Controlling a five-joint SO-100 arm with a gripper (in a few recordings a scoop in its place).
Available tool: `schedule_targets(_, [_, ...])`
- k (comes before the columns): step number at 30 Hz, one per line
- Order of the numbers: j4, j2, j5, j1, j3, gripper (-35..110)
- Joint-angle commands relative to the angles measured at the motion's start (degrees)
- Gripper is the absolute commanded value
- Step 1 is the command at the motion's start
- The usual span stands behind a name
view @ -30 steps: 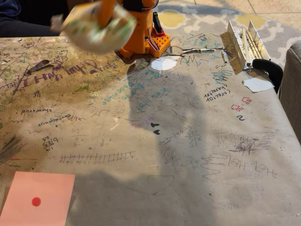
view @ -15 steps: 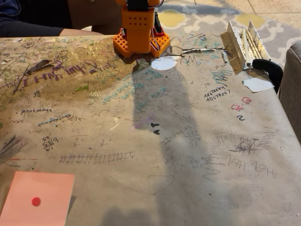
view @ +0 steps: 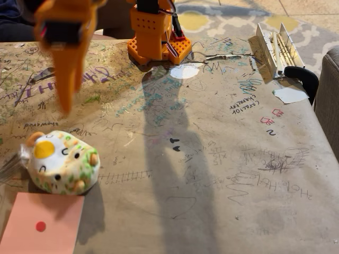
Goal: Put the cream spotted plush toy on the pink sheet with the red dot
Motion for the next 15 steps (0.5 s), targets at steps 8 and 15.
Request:
schedule_targets(8, [-21.5, 47.3, -7.6, -4.0, 58.7, 27])
schedule_targets(15, [-26.4, 71.5, -10.1, -3.5, 95.2, 23])
